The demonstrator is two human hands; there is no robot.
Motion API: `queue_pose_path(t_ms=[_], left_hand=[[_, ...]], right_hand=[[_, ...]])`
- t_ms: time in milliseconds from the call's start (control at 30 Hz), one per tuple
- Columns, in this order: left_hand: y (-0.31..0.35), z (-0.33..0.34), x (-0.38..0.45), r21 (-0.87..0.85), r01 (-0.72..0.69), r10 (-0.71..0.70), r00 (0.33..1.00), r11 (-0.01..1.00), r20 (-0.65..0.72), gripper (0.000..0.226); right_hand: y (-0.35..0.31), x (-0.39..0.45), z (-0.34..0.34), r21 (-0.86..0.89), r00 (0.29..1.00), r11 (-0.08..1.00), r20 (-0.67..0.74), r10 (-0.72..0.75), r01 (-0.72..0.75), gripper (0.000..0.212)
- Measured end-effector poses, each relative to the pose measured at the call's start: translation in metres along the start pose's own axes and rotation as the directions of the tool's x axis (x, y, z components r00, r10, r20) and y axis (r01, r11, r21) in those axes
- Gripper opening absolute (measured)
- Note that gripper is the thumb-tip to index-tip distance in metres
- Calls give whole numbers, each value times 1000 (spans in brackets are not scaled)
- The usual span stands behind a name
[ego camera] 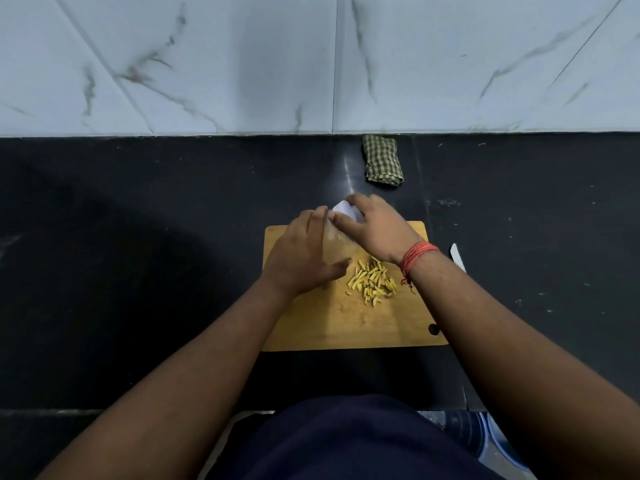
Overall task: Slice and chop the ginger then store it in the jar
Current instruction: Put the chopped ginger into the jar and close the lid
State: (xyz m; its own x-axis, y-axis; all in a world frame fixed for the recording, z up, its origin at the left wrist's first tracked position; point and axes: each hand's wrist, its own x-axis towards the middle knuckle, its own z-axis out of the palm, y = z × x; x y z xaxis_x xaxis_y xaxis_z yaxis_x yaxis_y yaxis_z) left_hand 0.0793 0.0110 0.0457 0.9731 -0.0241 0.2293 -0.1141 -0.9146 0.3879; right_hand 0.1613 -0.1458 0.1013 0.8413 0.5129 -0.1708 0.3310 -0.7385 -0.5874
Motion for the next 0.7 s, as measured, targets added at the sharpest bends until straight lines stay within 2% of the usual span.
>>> queue_pose_path(t_ms=[167, 300, 367, 433, 467, 533, 600, 633, 700], left_hand=[[8, -6, 7, 13, -32, 32, 999, 999, 40, 96], [8, -7, 4, -71, 21, -12, 992, 997, 128, 103], [4, -6, 2, -79, 36, -24, 989, 996, 149, 103], [0, -5, 0, -96, 83, -68, 987, 992, 148, 102], [-1, -6, -1, -105, 106, -91, 986, 989, 141, 103], [-2, -6, -2, -111, 108, -93, 988, 988, 126, 102], [-3, -6, -3, -99, 85, -73, 991, 991, 115, 101], [-4, -6, -4, -94, 84, -73, 991, 992, 115, 102], [-7, -7, -8, -98, 113, -101, 988, 989, 117, 102]], right_hand=[[9, -2, -4, 59, 999, 997, -16, -43, 44, 60], [14, -6, -16, 95, 973, 978, 123, -195, 184, 52], [15, -9, -26, 169, 936, 956, 218, -275, 241, 52], [12, -12, -33, 271, 914, 926, 238, -327, 261, 50], [8, -13, -33, 296, 923, 917, 194, -332, 268, 45], [4, -8, -27, 202, 959, 947, 83, -272, 251, 39], [2, -3, -21, 6, 982, 987, 103, -160, 160, 48], [0, -3, -20, -21, 981, 989, 130, -143, 146, 48], [-7, -5, -23, 112, 969, 972, 114, -221, 208, 50]])
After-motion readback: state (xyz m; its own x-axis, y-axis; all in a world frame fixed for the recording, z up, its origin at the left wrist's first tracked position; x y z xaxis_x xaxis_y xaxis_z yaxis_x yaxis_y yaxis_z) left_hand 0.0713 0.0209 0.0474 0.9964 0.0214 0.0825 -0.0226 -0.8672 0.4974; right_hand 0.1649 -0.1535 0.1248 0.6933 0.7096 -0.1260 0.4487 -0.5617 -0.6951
